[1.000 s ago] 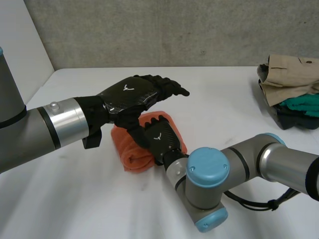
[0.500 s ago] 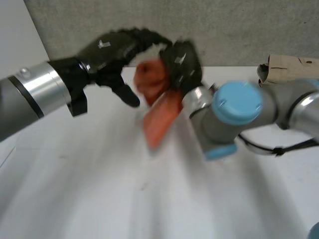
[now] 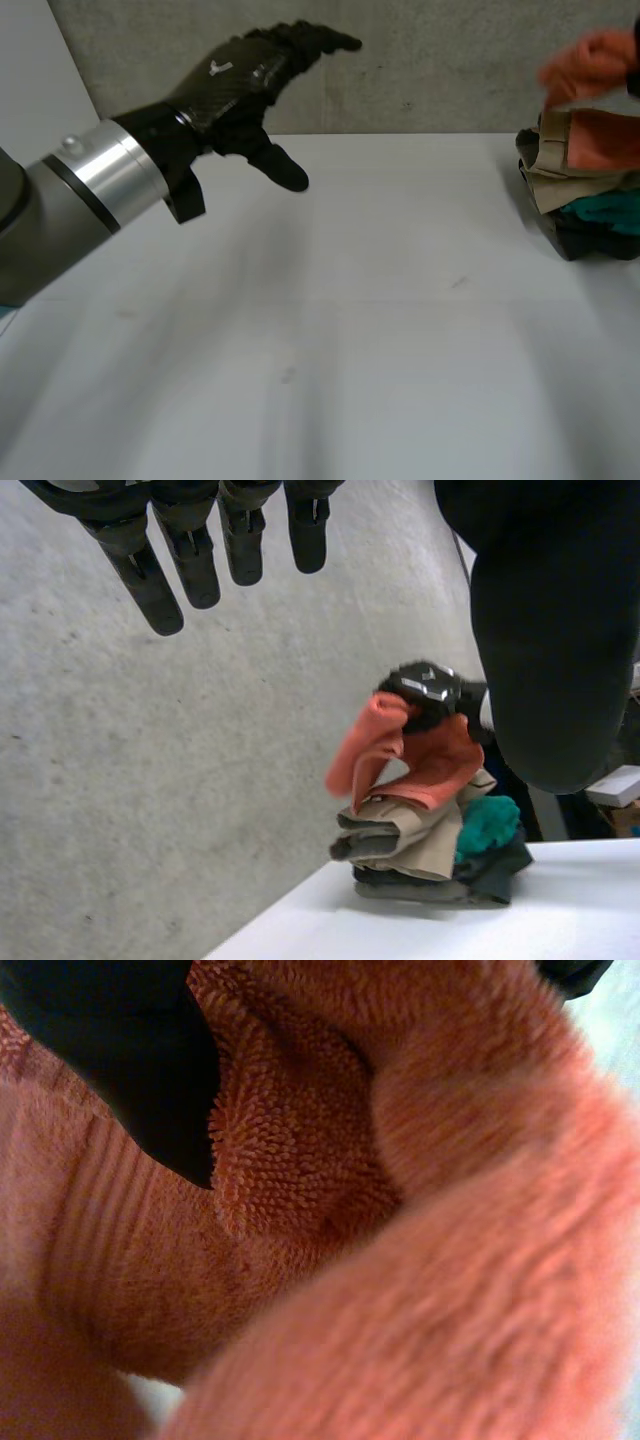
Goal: Fold the laundry.
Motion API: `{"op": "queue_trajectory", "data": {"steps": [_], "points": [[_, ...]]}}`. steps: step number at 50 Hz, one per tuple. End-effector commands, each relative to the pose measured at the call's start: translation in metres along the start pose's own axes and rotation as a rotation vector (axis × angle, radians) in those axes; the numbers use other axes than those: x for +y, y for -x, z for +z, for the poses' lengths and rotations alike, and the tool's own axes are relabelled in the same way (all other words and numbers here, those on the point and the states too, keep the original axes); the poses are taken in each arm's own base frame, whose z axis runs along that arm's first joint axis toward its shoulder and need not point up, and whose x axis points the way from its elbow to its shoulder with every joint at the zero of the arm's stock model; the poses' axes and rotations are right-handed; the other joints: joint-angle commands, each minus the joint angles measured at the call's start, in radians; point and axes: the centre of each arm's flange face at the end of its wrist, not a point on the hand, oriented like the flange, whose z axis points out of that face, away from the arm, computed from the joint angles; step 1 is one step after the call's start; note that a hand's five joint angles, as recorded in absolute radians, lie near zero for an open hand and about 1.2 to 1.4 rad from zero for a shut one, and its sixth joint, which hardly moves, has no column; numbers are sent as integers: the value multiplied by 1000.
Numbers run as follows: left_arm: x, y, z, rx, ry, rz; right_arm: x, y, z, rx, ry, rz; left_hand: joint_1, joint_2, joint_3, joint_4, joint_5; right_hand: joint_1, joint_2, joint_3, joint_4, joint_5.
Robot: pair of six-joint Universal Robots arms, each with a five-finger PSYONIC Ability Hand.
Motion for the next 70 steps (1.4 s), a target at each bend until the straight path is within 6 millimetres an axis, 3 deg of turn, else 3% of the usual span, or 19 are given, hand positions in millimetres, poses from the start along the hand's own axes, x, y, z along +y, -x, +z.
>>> {"op": "queue_trajectory", "data": {"steps": [1, 5, 10, 12, 13, 18, 25, 29, 34, 37, 42, 48, 49, 52, 53, 57, 58, 64, 70], "points": [[23, -10, 1, 24, 48, -17, 105, -26, -41, -63, 157, -17, -12, -31, -37, -27, -50, 392, 266, 257, 198, 294], [27, -10, 1, 26, 59, -6, 117, -30, -53, -86, 181, -9, -12, -31, -37, -27, -50, 392, 266, 257, 198, 294], [25, -12, 1, 29, 60, 6, 100, -28, -51, -116, 132, 7, -12, -31, -37, -27, -50, 392, 266, 257, 198, 294], [23, -12, 2, 31, 58, 7, 88, -29, -48, -99, 117, 17, -12, -31, -37, -27, -50, -687, -813, -822, -881, -785], [21, -14, 1, 32, 57, 8, 84, -31, -47, -83, 119, 21, -12, -31, -37, -27, -50, -830, -956, -965, -1023, -928], [14, -20, -1, 41, 48, 12, 54, -43, -47, -11, 173, 62, -12, -31, -37, -27, -50, -830, -956, -965, -1023, -928], [3, -29, -6, 53, 28, 17, 8, -51, -69, -40, 343, 105, -12, -31, -37, -27, -50, -830, -956, -965, -1023, -928], [-1, -34, -10, 56, 20, 10, -2, -70, -88, 3, 513, 62, -12, -31, -37, -27, -50, -830, -956, -965, -1023, -928], [-7, -41, -13, 72, -3, 3, -6, -113, -100, 141, 733, -188, -12, -31, -37, -27, -50, -830, -956, -965, -1023, -928], [-17, -46, -13, 87, -46, 9, -16, -132, -90, 229, 708, -323, -12, -31, -37, -27, -50, -830, -956, -965, -1023, -928], [-39, -52, -10, 108, -139, 18, -55, -156, -50, 418, 400, -495, -12, -31, -37, -27, -50, -830, -956, -965, -1023, -928], [-79, -40, -9, 15, -267, 17, -131, -109, -25, 356, -57, -478, -12, -31, -37, -27, -50, -830, -956, -965, -1023, -928], [-84, -35, -10, -17, -280, 22, -148, -85, -26, 276, -166, -439, -12, -31, -37, -27, -50, -830, -956, -965, -1023, -928], [-98, -6, -18, -195, -302, 34, -167, -47, -34, 118, -292, -353, -12, -31, -37, -27, -50, -830, -956, -965, -1023, -928], [-100, 3, -22, -251, -297, 39, -174, -22, -43, 12, -328, -270, -12, -31, -37, -27, -50, -830, -956, -965, -1023, -928], [-100, 54, -44, -541, -218, 114, -183, 29, -71, -202, -309, -29, -12, -31, -37, -27, -50, -830, -956, -965, -1023, -928], [-93, 74, -54, -637, -153, 154, -183, 39, -78, -236, -288, 23, -12, -31, -37, -27, -50, -830, -956, -965, -1023, -928], [-42, 129, -83, -819, 180, 248, -170, 98, -123, -389, 12, 247, -12, -31, -37, -27, -50, -830, -956, -965, -1023, -928], [31, 176, -117, -850, 511, 313, -156, 126, -149, -438, 236, 276, -12, -31, -37, -27, -50, -830, -956, -965, -1023, -928]]}}
